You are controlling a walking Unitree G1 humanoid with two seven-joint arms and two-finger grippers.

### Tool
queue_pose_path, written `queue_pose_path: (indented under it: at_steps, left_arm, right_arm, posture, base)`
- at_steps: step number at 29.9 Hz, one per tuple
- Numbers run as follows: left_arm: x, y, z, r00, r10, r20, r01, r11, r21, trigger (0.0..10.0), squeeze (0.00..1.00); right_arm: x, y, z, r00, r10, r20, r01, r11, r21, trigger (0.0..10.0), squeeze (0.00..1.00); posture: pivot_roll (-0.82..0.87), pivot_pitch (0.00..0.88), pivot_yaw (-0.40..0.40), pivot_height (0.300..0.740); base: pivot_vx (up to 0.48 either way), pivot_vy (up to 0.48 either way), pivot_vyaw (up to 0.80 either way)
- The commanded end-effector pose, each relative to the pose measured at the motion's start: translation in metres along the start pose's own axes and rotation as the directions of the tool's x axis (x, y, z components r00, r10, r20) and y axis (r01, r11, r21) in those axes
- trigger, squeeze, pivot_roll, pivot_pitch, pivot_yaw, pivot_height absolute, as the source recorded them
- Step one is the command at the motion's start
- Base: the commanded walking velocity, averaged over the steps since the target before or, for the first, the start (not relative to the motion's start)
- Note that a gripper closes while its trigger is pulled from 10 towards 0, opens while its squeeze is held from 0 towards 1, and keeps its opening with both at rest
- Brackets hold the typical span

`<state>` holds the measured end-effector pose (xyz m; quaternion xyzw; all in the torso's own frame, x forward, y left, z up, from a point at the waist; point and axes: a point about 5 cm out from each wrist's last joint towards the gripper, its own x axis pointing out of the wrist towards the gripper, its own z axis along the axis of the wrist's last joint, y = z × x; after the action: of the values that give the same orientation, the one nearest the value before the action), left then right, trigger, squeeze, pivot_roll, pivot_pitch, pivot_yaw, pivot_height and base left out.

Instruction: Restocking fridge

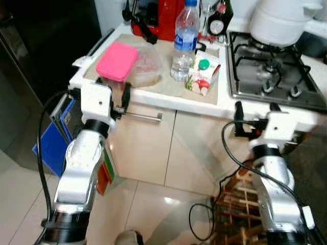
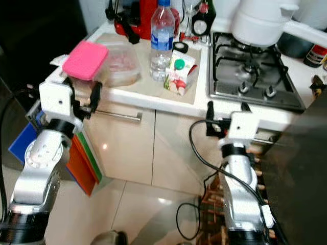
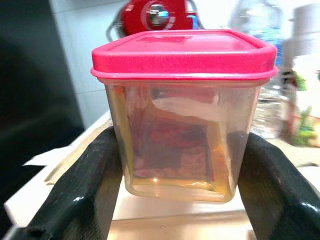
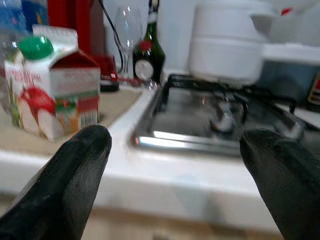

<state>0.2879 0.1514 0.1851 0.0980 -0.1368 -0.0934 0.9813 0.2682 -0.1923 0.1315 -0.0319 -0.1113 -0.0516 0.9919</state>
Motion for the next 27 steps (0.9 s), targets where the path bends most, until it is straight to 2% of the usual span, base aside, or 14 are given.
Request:
queue_pose_path:
  at_steps: [1, 2, 3, 5, 8, 13, 18, 27]
  left_arm:
    - [-0.002, -0.011, 0.002, 0.998, -0.058, 0.002, 0.058, 0.998, 0.010, 0.0, 0.00]
    - [-0.005, -0.020, -0.006, 0.994, -0.101, -0.038, 0.101, 0.995, 0.001, 0.0, 0.00]
    - [-0.005, -0.020, -0.006, 0.994, -0.101, -0.038, 0.101, 0.995, 0.001, 0.0, 0.00]
    - [-0.008, -0.025, -0.015, 0.989, -0.128, -0.080, 0.124, 0.991, -0.052, 0.0, 0.00]
    - [-0.008, -0.025, -0.016, 0.989, -0.122, -0.078, 0.117, 0.990, -0.076, 0.0, 0.00]
    - [-0.004, -0.023, -0.013, 0.991, -0.113, -0.072, 0.107, 0.991, -0.083, 0.0, 0.00]
    - [0.001, -0.020, -0.014, 0.992, -0.098, -0.076, 0.091, 0.992, -0.092, 0.0, 0.00]
    - [0.005, -0.019, -0.011, 0.994, -0.093, -0.057, 0.088, 0.993, -0.080, 0.0, 0.00]
  right_arm:
    - [-0.001, -0.003, 0.000, 1.000, -0.003, -0.010, 0.003, 1.000, 0.005, 10.0, 0.00]
    - [-0.005, 0.002, -0.004, 1.000, 0.009, -0.027, -0.009, 1.000, 0.013, 10.0, 0.00]
    - [-0.005, 0.002, -0.004, 1.000, 0.009, -0.027, -0.009, 1.000, 0.013, 10.0, 0.00]
    - [-0.009, 0.012, -0.007, 0.998, 0.041, -0.047, -0.040, 0.999, 0.026, 10.0, 0.00]
    - [-0.012, 0.021, -0.010, 0.996, 0.058, -0.064, -0.055, 0.998, 0.042, 10.0, 0.00]
    - [-0.014, 0.024, -0.014, 0.994, 0.070, -0.079, -0.066, 0.997, 0.048, 10.0, 0.00]
    - [-0.012, 0.026, -0.017, 0.993, 0.076, -0.091, -0.072, 0.996, 0.053, 10.0, 0.00]
    - [-0.009, 0.028, -0.020, 0.990, 0.085, -0.113, -0.081, 0.996, 0.040, 10.0, 0.00]
  posture:
    - [0.06, 0.008, -0.003, 0.740]
    - [0.05, 0.007, -0.001, 0.740]
    - [0.05, 0.007, -0.001, 0.740]
    - [0.05, 0.009, -0.001, 0.740]
    - [0.04, 0.011, 0.002, 0.740]
    - [0.04, 0.014, 0.005, 0.740]
    - [0.04, 0.017, 0.004, 0.740]
    - [0.04, 0.021, 0.002, 0.740]
  base:
    - [0.000, 0.000, 0.00]
    - [0.000, 0.000, 0.00]
    - [0.000, 0.000, 0.00]
    - [0.000, 0.000, 0.00]
    - [0.000, 0.000, 0.00]
    - [0.000, 0.000, 0.00]
    - [0.000, 0.405, 0.00]
    - [0.000, 0.000, 0.00]
